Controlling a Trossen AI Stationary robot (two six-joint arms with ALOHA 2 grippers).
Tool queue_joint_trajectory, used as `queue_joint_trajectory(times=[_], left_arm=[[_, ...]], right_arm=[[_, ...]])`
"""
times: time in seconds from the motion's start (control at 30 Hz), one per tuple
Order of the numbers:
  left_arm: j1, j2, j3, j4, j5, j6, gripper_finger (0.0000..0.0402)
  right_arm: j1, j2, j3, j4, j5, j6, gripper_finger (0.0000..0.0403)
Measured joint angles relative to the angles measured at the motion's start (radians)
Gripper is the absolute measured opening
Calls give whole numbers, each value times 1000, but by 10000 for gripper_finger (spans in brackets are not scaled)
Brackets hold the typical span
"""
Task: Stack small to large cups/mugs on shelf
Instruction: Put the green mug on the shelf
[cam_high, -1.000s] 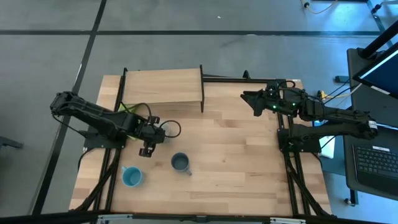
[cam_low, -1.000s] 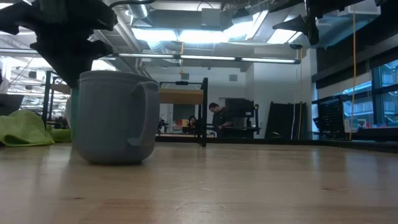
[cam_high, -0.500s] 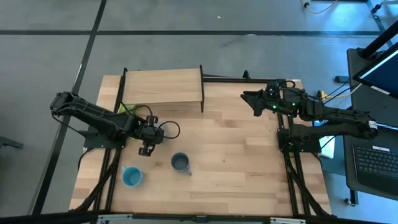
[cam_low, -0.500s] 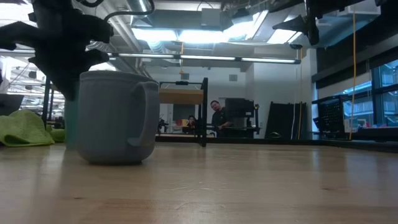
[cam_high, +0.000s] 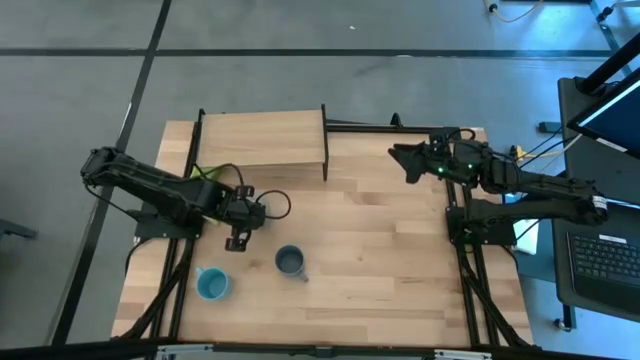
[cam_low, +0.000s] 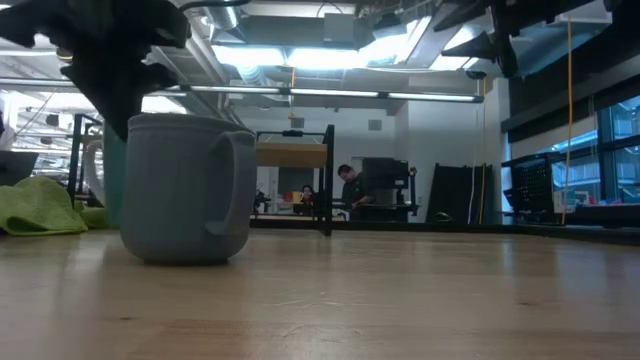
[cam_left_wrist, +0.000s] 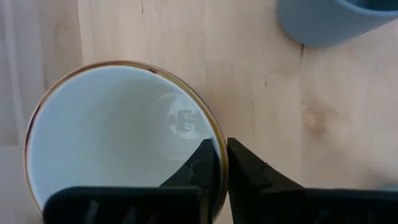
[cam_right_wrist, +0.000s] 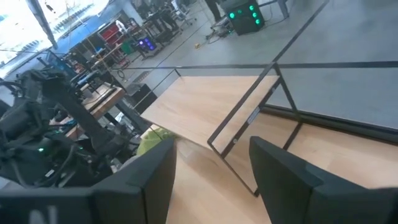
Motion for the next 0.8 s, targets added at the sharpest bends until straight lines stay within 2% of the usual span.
queue_joint_trajectory(times=[0.17, 0.3, 0.47, 0.67, 0.8], left_arm=[[12, 0, 105, -119, 12, -99, 16], [50, 0, 244, -240, 18, -200, 16], [96, 0, 438, -350, -28, -295, 16], [220, 22, 617, -535, -123, -347, 16], [337, 66, 687, -616, -141, -324, 16]], right_arm=[[-6, 0, 0, -7, 1, 0, 204], [-6, 0, 0, -25, 15, 0, 204], [-6, 0, 0, -45, 36, -1, 204], [-6, 1, 0, -64, 60, 1, 204], [-6, 1, 0, -63, 72, 4, 204]])
